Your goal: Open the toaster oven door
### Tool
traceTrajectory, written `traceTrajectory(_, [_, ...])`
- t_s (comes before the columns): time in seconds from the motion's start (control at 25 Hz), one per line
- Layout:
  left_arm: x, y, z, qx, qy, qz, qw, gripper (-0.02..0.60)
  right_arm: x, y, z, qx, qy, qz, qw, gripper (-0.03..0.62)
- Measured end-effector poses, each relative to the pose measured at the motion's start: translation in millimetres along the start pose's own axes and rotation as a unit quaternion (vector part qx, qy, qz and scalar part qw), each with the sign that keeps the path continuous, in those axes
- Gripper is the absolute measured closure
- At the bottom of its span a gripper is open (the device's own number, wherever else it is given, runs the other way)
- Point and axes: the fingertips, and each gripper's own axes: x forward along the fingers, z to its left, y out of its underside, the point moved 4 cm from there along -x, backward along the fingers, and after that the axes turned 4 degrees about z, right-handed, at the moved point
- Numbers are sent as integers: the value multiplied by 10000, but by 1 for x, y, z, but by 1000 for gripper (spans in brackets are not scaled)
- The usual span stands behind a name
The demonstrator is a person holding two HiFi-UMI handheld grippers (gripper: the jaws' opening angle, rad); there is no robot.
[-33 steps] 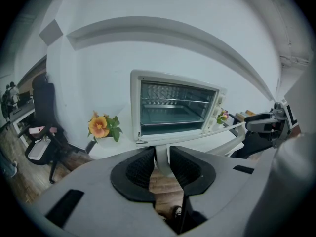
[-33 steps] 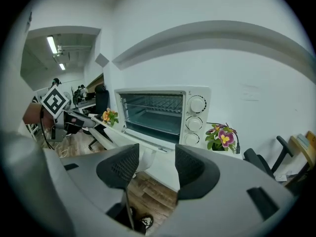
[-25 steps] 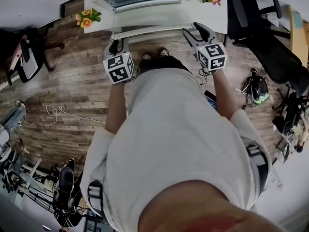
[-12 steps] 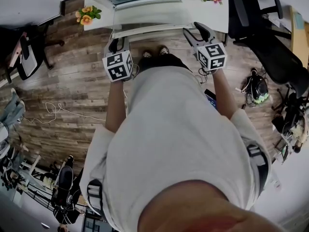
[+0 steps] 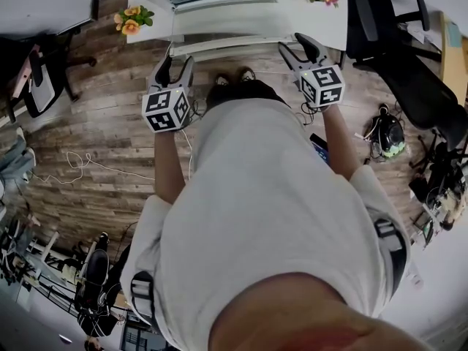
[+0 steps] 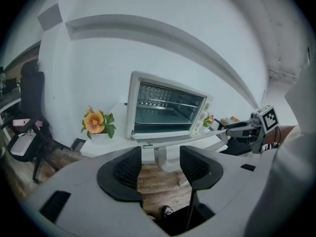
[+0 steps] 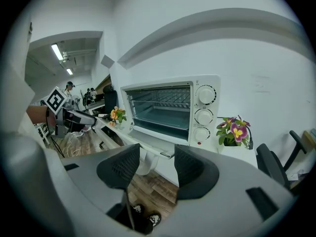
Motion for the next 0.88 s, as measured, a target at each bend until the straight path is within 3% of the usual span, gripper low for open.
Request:
traceTrajectory(0.12, [-6,-3,5,-154,-5,-111,9998,343,0,0,0,-7,-12,17,10000,375])
traceTrajectory(0.48, [0,-11,15,-1229,510,-297,9907,337,0,5,2,-4,-7,89,10000,375])
traceTrajectory(0.88, [13,0,12,-1099,578,61,9922,333,2,16,3,224,-44,147,9996,364])
